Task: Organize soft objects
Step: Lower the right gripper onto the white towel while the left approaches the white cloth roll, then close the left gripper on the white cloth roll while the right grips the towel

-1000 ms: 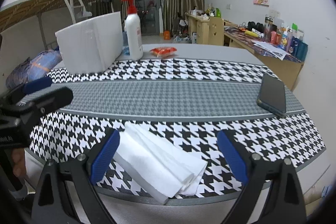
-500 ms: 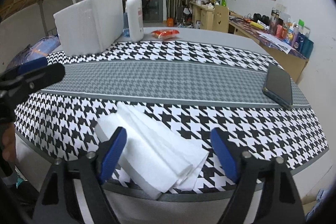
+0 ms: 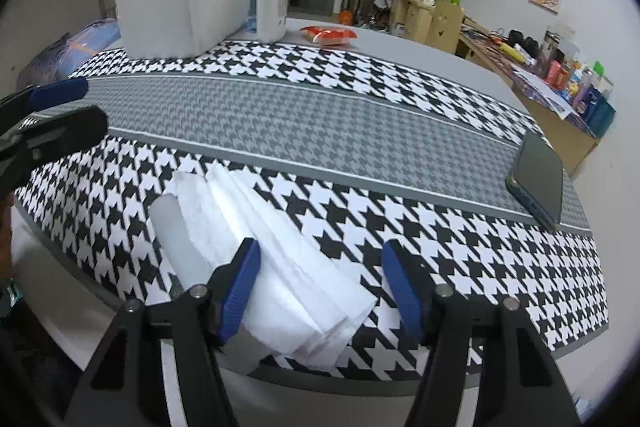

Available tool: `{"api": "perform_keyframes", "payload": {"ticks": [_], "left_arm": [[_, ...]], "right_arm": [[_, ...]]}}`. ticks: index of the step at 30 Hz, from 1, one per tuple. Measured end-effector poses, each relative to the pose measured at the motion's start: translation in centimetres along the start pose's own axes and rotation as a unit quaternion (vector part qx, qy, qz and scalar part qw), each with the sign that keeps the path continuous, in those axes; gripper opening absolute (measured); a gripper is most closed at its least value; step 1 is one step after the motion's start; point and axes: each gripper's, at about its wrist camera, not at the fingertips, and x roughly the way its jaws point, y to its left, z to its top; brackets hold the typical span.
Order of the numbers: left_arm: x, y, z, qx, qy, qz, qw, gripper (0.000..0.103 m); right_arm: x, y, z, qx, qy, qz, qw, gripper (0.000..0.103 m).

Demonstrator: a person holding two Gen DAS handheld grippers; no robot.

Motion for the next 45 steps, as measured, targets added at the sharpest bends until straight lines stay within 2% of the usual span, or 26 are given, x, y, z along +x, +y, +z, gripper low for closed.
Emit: {"api": "perform_keyframes", "payload": {"ticks": [3,9,11,13,18,22,25,28,33,39,45], "left_arm": [[0.1,-0.4,-0.2,0.001,0.005,-0.003,1.0,0.102],[0.7,-1.3,-0.8,0.0,0.022,-0.007,0.9997,0.102],[0.9,-1.6,-1.1,-0.003,0.028,-0.008,0.9996,0.102],[1.0,-1.9,-1.3,-0.006,0.033,-0.007,0.9994,0.102],[0.8,-3.0,-1.6,-0.02,0.038,-0.004,0.9991,0.102],[1.0,-3.8,-1.8,-0.035,0.051,-0.005,0.9981,0.102],[1.1,-4.6,-2.0,-0.043,0.058,-0.006,0.9974,0.102],[1.2,-5.3,-2.2,-0.05,0.064,-0.006,0.9967,0.102],[1.6,-6.0,-2.3,-0.064,0.072,-0.004,0.9953,0.102],[2.1,-6.6,-2.5,-0.072,0.088,-0.013,0.9934,0.092],[3.0,-7.3,-2.6,-0.071,0.11,-0.015,0.9913,0.077]], "right_arm": [[-0.3,0.0,-0.1,-0.011,-0.002,0.009,1.0,0.066],[-0.3,0.3,-0.2,-0.039,0.005,0.04,0.998,0.042],[-0.2,0.2,-0.1,-0.039,0.004,0.037,0.999,0.029],[-0.1,-0.2,0.0,-0.035,0.004,0.028,0.999,0.025],[0.1,-1.7,0.2,-0.012,0.002,0.011,1.0,0.025],[0.0,-2.5,0.0,0.0,0.004,0.021,1.0,0.038],[-0.6,-2.9,-0.3,0.001,-0.005,0.021,1.0,0.04],[-1.3,-3.4,-0.5,0.009,-0.017,0.028,0.999,0.05],[-2.7,-3.7,-0.5,0.011,-0.043,0.033,0.998,0.053],[-2.9,-4.2,-1.0,0.013,-0.048,0.038,0.998,0.056],[-2.8,-4.6,-1.3,0.013,-0.05,0.039,0.998,0.056]]}}
